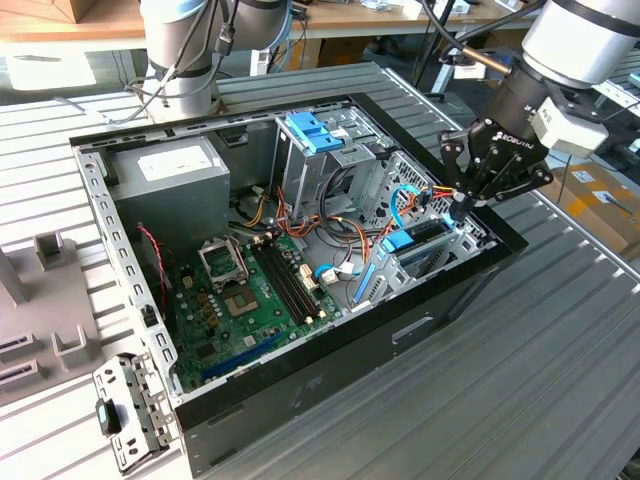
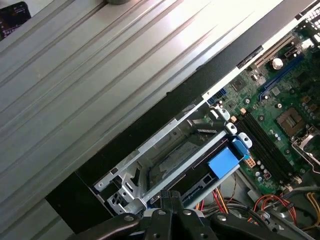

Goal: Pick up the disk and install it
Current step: 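Insert the first disk wire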

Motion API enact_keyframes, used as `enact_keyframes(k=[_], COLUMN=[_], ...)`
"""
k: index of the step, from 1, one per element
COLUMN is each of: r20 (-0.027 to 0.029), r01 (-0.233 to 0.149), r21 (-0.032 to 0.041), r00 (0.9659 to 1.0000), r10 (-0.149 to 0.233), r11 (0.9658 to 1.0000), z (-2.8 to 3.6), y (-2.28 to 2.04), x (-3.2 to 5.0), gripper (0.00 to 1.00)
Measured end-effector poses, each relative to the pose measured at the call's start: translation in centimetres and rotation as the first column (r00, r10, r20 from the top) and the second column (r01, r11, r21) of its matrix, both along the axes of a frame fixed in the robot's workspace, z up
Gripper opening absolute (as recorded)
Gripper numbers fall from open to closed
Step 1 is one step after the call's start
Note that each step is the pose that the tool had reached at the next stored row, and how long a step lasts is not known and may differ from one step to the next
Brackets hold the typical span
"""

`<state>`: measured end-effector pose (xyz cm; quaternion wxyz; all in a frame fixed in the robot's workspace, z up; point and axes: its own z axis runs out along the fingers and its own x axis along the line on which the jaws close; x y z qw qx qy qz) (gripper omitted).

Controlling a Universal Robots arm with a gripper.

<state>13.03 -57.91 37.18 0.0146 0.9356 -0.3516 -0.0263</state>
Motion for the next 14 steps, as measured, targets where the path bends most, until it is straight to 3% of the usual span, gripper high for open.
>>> enact_keyframes(k=[6,14], r20=[0.0,0.0], r01=[0.066,0.14], r21=[0.0,0.0], r00=[0.9978,0.9902], r10=[-0.066,-0.14], r11=[0.9978,0.9902], z=[-0.05,-0.09], y=[0.0,0.0], x=[0.0,0.0], gripper=[0.11,0.11])
